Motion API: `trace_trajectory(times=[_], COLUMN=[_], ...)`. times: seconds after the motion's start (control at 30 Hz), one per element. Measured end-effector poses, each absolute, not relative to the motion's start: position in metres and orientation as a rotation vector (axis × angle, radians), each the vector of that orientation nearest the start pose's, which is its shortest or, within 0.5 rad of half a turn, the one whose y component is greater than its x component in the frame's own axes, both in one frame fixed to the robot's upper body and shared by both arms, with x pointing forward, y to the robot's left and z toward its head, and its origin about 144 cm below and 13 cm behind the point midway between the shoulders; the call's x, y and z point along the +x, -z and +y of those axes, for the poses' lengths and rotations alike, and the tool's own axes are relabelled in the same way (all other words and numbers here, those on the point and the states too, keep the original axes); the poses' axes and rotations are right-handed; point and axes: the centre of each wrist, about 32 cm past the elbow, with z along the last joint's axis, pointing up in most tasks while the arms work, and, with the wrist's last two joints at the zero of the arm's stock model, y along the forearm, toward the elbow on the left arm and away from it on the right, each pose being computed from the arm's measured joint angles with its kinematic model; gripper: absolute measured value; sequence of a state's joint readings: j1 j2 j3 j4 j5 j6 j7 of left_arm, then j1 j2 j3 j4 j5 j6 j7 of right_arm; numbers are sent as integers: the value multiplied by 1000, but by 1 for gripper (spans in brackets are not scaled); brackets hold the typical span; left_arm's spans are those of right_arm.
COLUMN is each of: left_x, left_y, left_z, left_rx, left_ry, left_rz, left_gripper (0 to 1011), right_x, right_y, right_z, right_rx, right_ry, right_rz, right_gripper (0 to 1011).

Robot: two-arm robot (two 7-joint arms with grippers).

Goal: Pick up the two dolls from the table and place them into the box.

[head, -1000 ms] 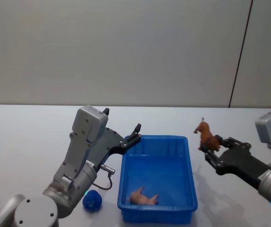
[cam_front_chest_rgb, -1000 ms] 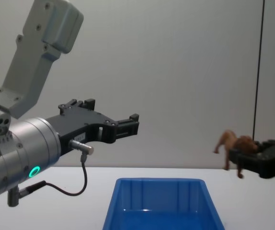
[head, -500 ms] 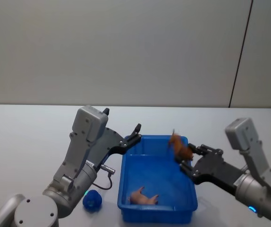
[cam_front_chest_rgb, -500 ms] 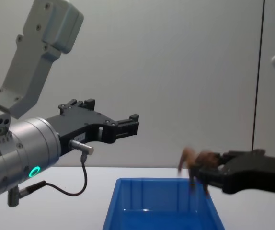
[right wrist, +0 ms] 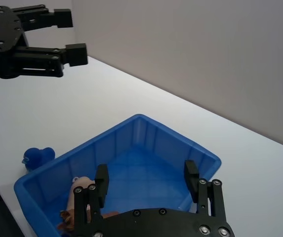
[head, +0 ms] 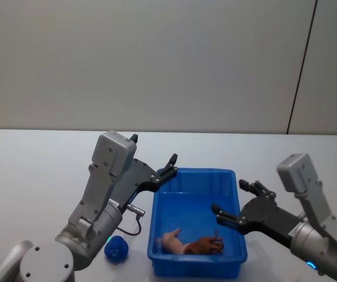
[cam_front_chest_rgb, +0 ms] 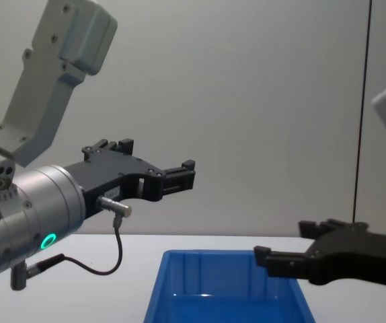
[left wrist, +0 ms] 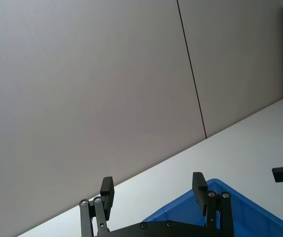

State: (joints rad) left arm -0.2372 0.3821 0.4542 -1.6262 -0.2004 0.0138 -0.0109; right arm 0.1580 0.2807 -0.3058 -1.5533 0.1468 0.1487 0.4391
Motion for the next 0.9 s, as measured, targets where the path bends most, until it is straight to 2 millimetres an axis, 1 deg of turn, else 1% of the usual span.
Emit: trace_trajectory(times=[0.03, 0.07, 0.1, 0.13, 0.57, 0.9], left_x=[492, 492, 492, 492, 492, 490], left_y=[-1204, -1204, -1204, -1204, -1204, -1204], left_z=[198, 198, 198, 198, 198, 200], left_rx=[61, 61, 61, 61, 61, 69], left_ry=[-1124, -1124, -1124, -1124, -1124, -1131], left_rz=[-268, -268, -268, -268, -268, -269], left_gripper=[1001, 1001, 1001, 1001, 1001, 1001], right_x=[490, 490, 490, 490, 482, 478], right_y=[-1173, -1173, -1173, -1173, -1172, -1172], right_z=[-219, -221, -222, -224, -264, -278], right_rx=[-189, -188, -183, -180, -170, -175], right_ry=[864, 867, 871, 874, 930, 948], right_rz=[-34, -35, -34, -35, -33, -31], right_gripper=[942, 942, 988, 999, 1001, 1001])
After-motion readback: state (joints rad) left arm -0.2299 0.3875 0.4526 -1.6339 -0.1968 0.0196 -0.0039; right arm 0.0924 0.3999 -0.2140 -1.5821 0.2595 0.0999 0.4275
